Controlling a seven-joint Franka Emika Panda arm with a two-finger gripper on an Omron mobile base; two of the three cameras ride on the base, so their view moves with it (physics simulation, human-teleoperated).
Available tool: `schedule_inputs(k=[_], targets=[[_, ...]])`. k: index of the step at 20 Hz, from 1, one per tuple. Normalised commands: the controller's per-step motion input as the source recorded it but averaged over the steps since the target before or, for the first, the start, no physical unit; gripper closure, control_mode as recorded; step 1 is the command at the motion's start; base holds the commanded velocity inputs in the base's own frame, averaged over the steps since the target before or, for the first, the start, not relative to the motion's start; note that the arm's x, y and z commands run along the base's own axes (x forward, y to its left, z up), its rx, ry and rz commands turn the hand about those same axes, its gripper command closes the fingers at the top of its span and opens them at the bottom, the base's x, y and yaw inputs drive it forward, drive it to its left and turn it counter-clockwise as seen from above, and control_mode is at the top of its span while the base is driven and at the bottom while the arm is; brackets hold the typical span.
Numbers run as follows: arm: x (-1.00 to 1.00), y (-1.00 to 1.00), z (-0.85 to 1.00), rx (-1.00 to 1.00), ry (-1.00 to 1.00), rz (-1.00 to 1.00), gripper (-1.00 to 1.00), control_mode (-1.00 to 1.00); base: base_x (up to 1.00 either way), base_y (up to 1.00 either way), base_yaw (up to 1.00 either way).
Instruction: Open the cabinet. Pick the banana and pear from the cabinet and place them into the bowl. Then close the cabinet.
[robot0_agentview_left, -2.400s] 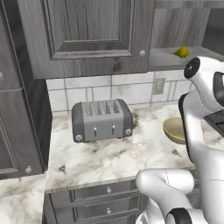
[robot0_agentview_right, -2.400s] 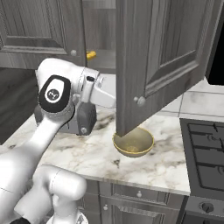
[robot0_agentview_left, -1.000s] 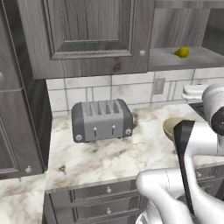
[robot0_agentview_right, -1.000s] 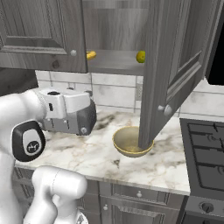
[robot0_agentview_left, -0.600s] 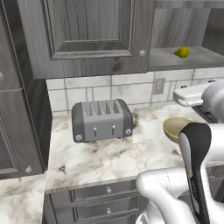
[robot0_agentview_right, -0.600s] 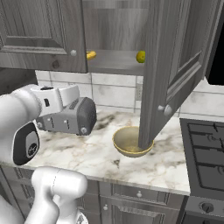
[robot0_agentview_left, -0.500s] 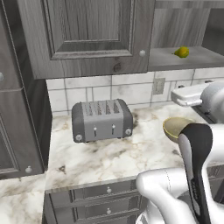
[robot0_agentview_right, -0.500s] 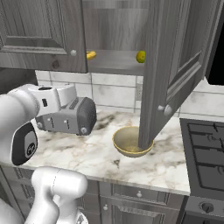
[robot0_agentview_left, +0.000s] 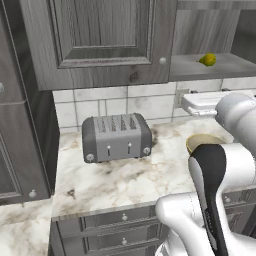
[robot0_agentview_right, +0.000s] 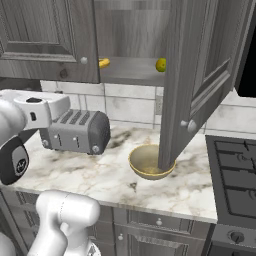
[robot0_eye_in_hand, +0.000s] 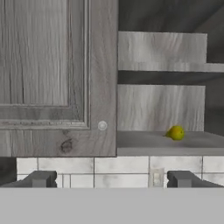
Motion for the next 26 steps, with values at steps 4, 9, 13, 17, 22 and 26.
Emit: schedule_inputs(k=[4, 9, 13, 17, 22, 26], targets=[[0.24, 0.22, 0.09, 0.0, -0.11, 0.0, -1.0, -1.0, 0.0, 0.0, 0.0], [0.4, 0.01, 0.03, 0.0, -0.04, 0.0, -1.0, -1.0, 0.0, 0.0, 0.0], [0.52, 0.0, 0.02, 0.0, -0.01, 0.0, -1.0, -1.0, 0.0, 0.0, 0.0], [0.65, 0.0, 0.01, 0.0, 0.0, 0.0, -1.0, -1.0, 0.0, 0.0, 0.0], [0.77, 0.0, 0.0, 0.01, 0.0, 0.0, -1.0, -1.0, 0.0, 0.0, 0.0], [0.73, 0.0, 0.0, 0.0, 0.0, 0.0, -1.0, -1.0, 0.0, 0.0, 0.0]])
